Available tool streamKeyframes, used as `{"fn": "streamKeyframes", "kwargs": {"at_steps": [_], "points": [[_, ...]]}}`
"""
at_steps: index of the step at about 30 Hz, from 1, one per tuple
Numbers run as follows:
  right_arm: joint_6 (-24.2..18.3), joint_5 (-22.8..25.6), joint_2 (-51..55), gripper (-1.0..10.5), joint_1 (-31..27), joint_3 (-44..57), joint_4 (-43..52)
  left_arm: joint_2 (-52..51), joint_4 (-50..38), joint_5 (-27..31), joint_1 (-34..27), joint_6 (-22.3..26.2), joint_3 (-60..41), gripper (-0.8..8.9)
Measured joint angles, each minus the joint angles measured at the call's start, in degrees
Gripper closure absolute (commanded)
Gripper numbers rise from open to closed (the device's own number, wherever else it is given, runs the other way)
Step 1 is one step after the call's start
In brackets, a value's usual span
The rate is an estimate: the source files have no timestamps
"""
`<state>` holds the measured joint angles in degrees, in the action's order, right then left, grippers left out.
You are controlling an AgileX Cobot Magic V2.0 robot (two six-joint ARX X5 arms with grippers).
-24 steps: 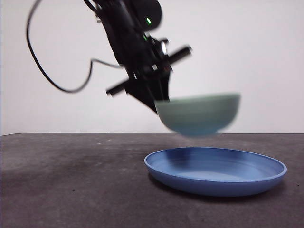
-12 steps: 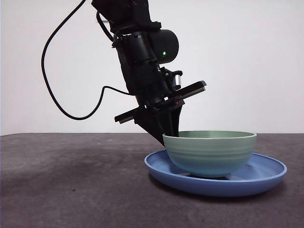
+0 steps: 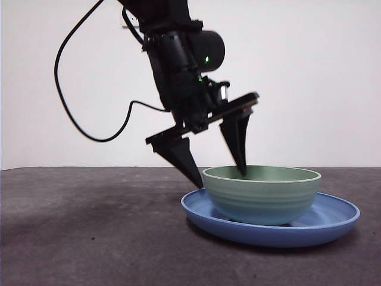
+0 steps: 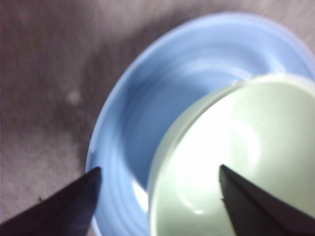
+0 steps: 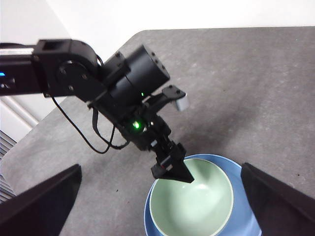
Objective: Place the green bowl on the blue plate
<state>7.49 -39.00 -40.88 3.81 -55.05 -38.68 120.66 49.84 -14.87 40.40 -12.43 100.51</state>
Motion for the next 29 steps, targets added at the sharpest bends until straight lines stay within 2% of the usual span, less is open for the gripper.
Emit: {"fn": "streamKeyframes", "kwargs": {"at_steps": [3, 4, 11, 13, 22, 29], "points": [[0.0, 0.0, 0.0, 4.3, 0.0, 0.0, 0.0, -3.5, 3.3, 0.0, 0.0, 1.3, 1.1, 2.0], [0.0, 0.0, 0.0, 4.3, 0.0, 0.0, 0.0, -5.9, 4.7, 0.0, 0.0, 2.4, 1.1, 1.64], [0.0, 0.0, 0.0, 4.3, 0.0, 0.0, 0.0, -26.5, 18.3, 0.0, 0.0, 8.5, 1.7, 1.61], [0.0, 0.0, 0.0, 4.3, 0.0, 0.0, 0.0, -32.0, 19.8, 0.0, 0.0, 9.7, 1.0, 1.61], [0.0, 0.0, 0.0, 4.3, 0.0, 0.0, 0.0, -53.7, 16.7, 0.0, 0.0, 13.4, -13.9, 1.61], [0.0, 0.0, 0.0, 4.3, 0.0, 0.0, 0.0, -70.9, 10.7, 0.0, 0.0, 16.2, -25.6, 1.61]]}}
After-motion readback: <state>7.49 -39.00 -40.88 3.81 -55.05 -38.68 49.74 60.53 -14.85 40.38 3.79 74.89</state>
